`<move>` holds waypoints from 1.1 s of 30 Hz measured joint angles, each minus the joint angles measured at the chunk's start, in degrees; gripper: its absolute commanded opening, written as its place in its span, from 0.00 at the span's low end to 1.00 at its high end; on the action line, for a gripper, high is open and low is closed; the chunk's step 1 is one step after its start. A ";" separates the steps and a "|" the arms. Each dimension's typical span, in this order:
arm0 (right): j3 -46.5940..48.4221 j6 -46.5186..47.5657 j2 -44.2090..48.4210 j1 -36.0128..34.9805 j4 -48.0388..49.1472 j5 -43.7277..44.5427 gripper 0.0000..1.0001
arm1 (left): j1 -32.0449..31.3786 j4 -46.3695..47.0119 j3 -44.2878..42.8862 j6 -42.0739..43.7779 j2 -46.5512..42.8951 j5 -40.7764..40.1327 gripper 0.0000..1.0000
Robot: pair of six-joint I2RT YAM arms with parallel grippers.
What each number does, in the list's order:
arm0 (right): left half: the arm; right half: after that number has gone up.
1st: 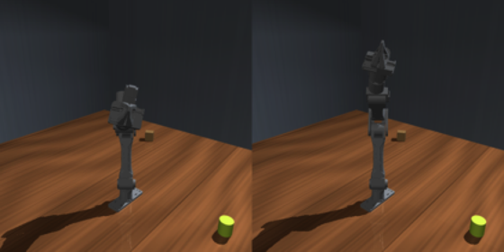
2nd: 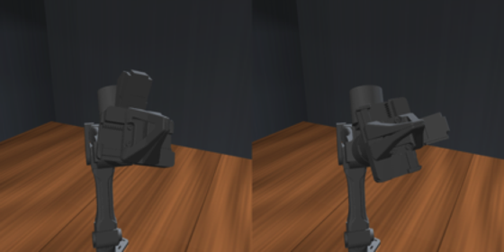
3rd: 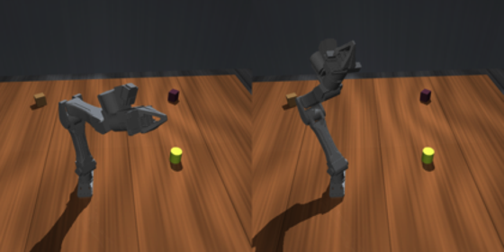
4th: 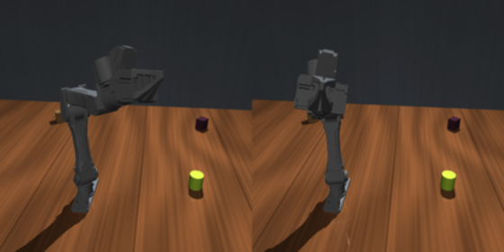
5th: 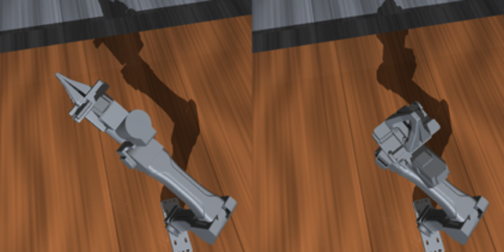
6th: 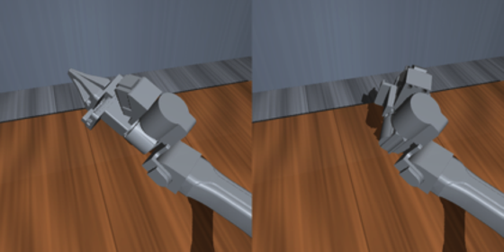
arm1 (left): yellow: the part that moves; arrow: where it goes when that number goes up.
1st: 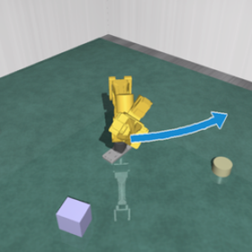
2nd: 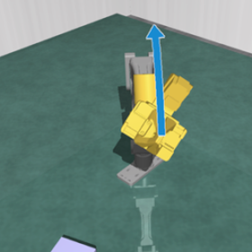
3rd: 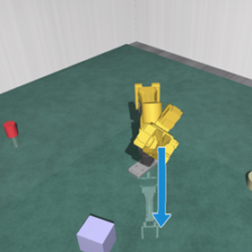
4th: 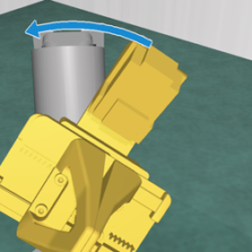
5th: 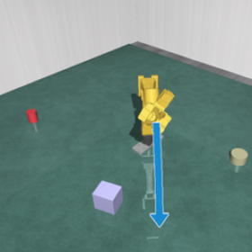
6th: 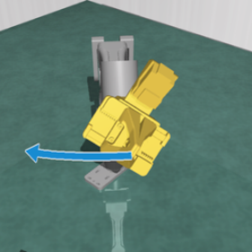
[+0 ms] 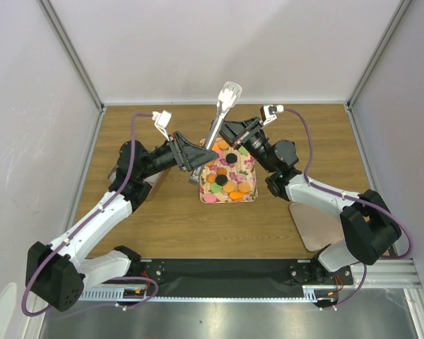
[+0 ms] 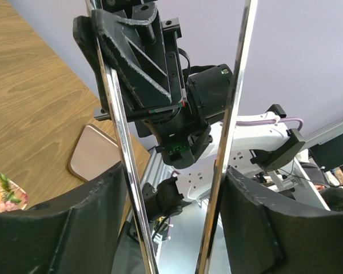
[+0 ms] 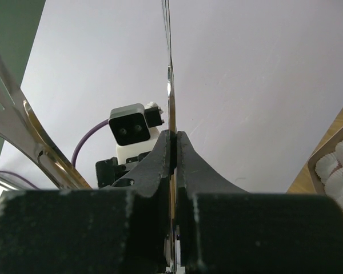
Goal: Pack the cookies
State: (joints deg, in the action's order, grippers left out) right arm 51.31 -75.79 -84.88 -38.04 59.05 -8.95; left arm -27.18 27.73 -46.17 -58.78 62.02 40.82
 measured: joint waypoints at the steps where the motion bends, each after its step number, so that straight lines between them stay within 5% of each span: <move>1: -0.17 0.22 0.00 0.00 0.02 0.02 0.00 | 0.00 -0.13 0.00 0.17 0.00 -0.07 0.64; 8: -1.62 2.23 0.66 -0.15 -0.11 0.96 0.19 | 0.02 -2.19 0.00 0.72 -0.02 -0.31 0.61; 16: -2.67 4.52 3.78 -0.15 -0.96 2.16 0.54 | 0.11 -2.67 0.00 1.11 -0.02 -0.83 0.58; 25: -8.17 6.12 12.24 0.44 -8.04 7.39 0.57 | 0.11 -5.68 0.00 3.32 -0.07 -1.68 0.57; 33: -15.63 10.40 25.90 6.82 -25.51 11.34 0.58 | 0.13 -12.63 -0.15 7.43 -1.70 -3.78 0.52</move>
State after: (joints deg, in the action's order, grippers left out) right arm 35.68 -65.39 -58.98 -31.22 33.54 2.39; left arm -27.05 15.09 -46.33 -51.35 60.31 37.04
